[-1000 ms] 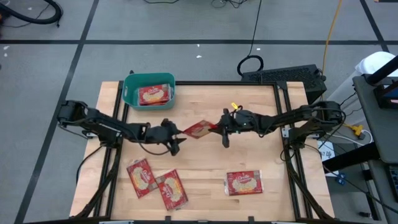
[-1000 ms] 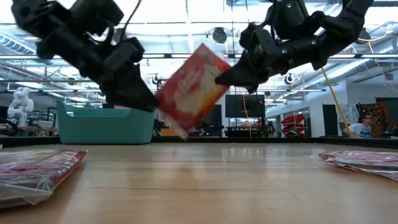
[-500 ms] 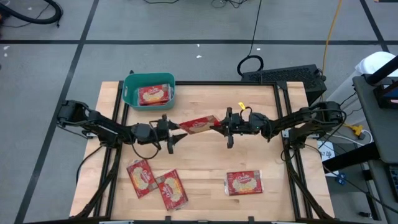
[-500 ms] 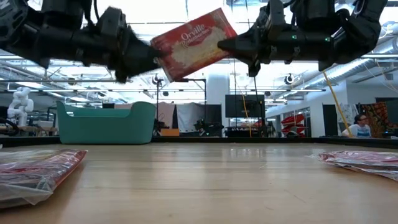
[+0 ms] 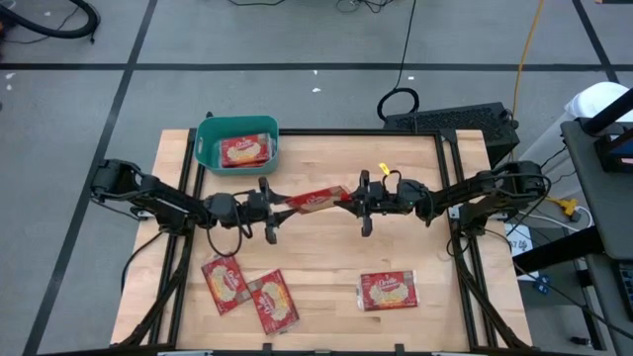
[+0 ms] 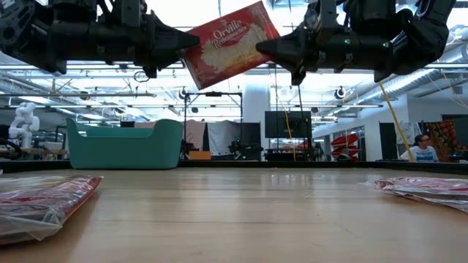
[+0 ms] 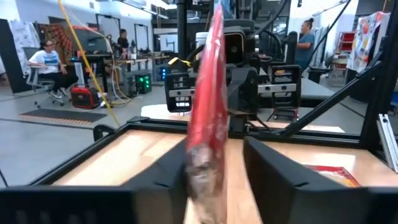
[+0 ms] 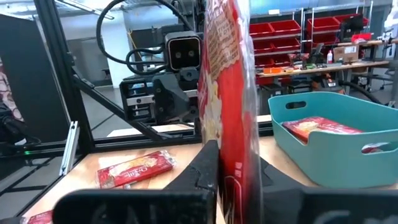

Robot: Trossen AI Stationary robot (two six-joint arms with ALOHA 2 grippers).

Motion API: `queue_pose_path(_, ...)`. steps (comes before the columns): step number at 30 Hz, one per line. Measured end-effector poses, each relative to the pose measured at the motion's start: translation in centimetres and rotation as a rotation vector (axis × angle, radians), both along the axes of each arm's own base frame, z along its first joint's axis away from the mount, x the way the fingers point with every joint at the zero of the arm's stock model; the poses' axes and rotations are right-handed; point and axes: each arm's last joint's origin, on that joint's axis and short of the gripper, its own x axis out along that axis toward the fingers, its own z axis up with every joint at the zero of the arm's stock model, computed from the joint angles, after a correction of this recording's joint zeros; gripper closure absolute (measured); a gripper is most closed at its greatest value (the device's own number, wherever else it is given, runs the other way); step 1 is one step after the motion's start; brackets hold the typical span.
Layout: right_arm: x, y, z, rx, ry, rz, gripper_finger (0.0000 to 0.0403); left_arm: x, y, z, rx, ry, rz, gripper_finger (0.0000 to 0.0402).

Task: Sort popcorn bags into baskets
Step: Put the red popcorn bag into the green bin

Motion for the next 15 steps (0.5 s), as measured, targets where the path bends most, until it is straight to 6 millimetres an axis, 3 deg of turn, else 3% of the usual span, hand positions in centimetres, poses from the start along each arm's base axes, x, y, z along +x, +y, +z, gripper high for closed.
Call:
queue_pose_path(7, 0.0, -0.1, 0.1, -0.014, -0.012, -0.009, 0.039, 0.0, 1.0, 0.2, -0.013, -0.015, 0.026, 0.0375)
queue_pose_path(15, 0.0, -0.4, -0.3, -0.007, 0.035, -0.071, 0.034, -0.7, 2.4, 1.6, -0.042, -0.045, -0.021, 0.0356)
